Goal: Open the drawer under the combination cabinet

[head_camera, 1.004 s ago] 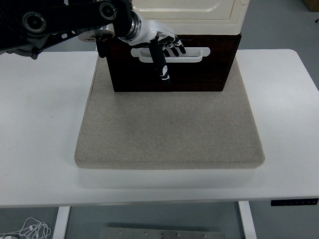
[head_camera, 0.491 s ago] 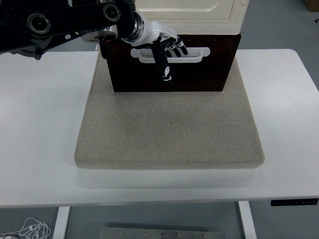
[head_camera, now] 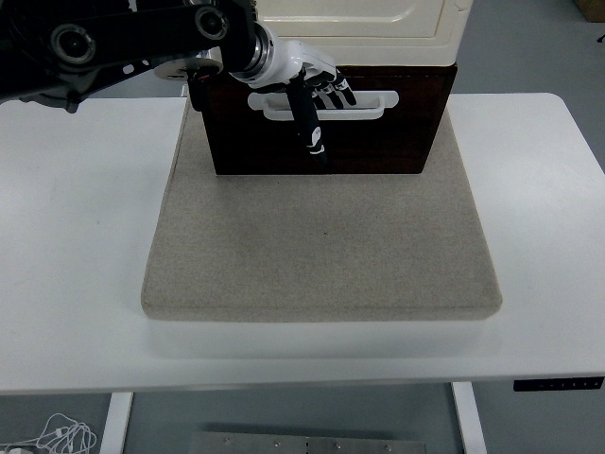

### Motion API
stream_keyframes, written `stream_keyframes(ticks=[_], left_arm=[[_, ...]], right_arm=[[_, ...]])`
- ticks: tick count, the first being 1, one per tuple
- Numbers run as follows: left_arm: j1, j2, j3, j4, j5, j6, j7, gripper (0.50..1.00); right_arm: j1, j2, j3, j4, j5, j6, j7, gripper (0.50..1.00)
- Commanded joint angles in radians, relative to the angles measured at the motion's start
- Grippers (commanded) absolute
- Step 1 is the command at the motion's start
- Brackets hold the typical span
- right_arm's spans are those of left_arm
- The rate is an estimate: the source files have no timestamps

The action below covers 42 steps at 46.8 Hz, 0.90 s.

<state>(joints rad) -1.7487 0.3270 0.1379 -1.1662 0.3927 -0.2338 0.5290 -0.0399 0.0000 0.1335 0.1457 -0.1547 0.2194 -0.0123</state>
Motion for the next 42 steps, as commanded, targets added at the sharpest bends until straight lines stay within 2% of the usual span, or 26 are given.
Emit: stream_keyframes(ticks=[1,42], left_arm=[[0.001,0.001,0.000,0.000,0.000,0.001,0.000,1.000],[0.011,-0.008,0.020,0.017,0.000,-0.004,-0.011,1.000]], right_arm=[[0.000,0.000,0.000,0.000,0.000,0.000,0.000,0.926],[0.000,0.000,0.000,0.000,0.000,0.000,0.000,0.926]])
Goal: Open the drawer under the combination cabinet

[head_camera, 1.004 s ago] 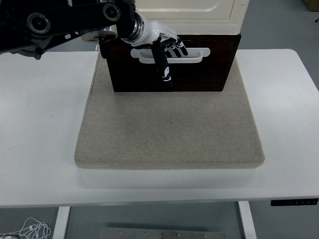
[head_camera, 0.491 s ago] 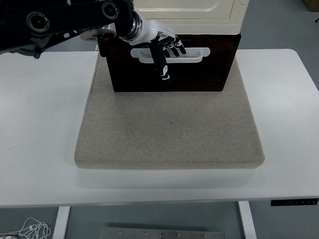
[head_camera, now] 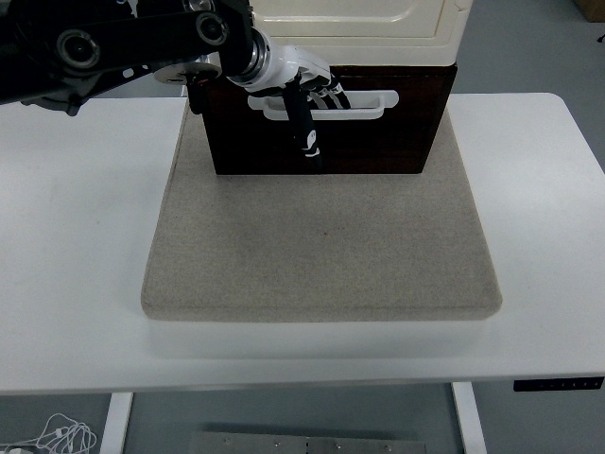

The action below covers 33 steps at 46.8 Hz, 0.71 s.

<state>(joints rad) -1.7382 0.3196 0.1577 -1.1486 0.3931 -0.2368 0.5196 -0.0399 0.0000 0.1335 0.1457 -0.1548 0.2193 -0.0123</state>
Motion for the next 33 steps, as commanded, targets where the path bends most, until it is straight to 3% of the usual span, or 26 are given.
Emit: stream_keyframes(ticks=[1,33], left_arm=[[0.000,-0.001,0.000,-0.002,0.000,-0.001,-0.001,1.000],[-0.014,-0.002,-0.001,-0.011,-0.002,-0.065,-0.001,1.000]], right_arm=[[0.000,0.000,0.000,0.000,0.000,0.000,0.000,0.926],[0.000,0.000,0.000,0.000,0.000,0.000,0.000,0.926]])
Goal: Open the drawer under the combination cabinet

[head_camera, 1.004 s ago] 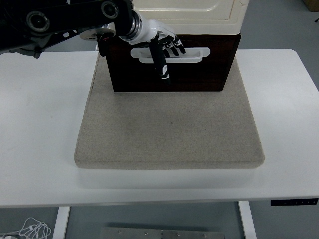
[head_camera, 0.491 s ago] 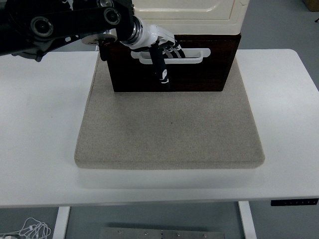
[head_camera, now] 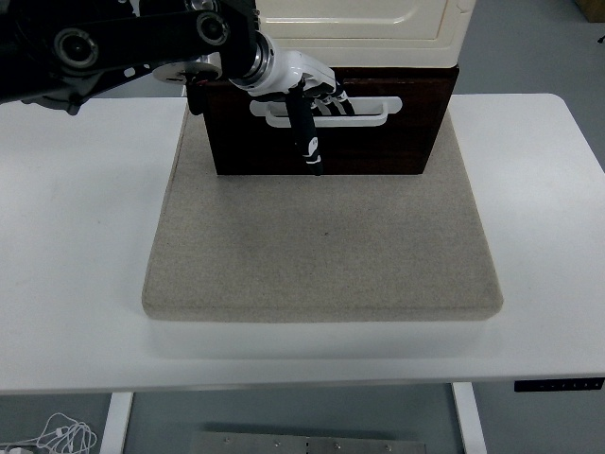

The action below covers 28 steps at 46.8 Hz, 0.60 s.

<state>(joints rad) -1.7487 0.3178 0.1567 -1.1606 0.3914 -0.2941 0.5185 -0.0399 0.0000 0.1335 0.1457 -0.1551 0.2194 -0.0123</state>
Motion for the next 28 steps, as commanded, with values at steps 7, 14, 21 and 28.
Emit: stream_keyframes(ticks=[7,14,21,28], left_arm=[[-0.008,0.000,-0.002,-0.001,-0.002,-0.026,0.000,1.000],[-0.012,0.003,-0.008,-0.002,-0.002,-0.048,0.000,1.000],[-0.017,0.007,-0.011,-0.001,-0.002,-0.079,0.000,1.000],[-0.025,0.012,-0.013,-0.002,-0.005,-0.099,0.000,1.000]], right_arm=[[0.000,0.000,0.000,0.000,0.000,0.000,0.000,0.926],[0.000,0.000,0.000,0.000,0.000,0.000,0.000,0.926],[0.000,0.000,0.000,0.000,0.000,0.000,0.000,0.926],[0.000,0.000,0.000,0.000,0.000,0.000,0.000,0.926]])
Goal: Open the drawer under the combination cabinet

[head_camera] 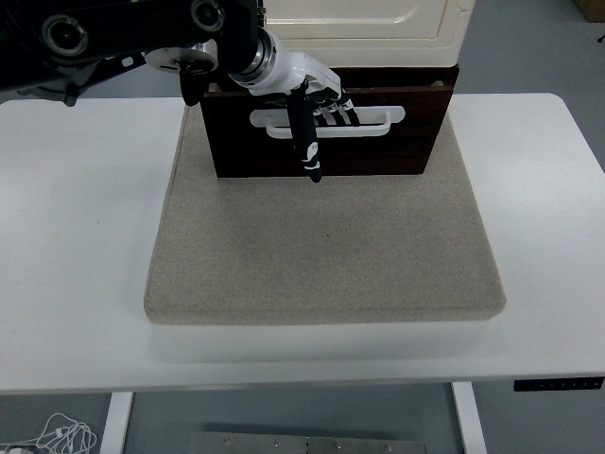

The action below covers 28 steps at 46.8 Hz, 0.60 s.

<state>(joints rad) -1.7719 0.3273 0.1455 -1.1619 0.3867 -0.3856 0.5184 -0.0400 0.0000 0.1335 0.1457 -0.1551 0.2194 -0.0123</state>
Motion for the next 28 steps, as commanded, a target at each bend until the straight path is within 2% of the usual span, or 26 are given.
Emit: stream_keyframes(ticks=[1,28], left_arm=[[-0.001,0.002,0.000,-0.002,0.000,-0.009,0.000,1.000],[-0.024,0.029,-0.007,-0.044,-0.009,-0.081,0.000,1.000]], right_arm=[[0.000,0.000,0.000,0.000,0.000,0.000,0.000,0.926],[0.000,0.000,0.000,0.000,0.000,0.000,0.000,0.926]])
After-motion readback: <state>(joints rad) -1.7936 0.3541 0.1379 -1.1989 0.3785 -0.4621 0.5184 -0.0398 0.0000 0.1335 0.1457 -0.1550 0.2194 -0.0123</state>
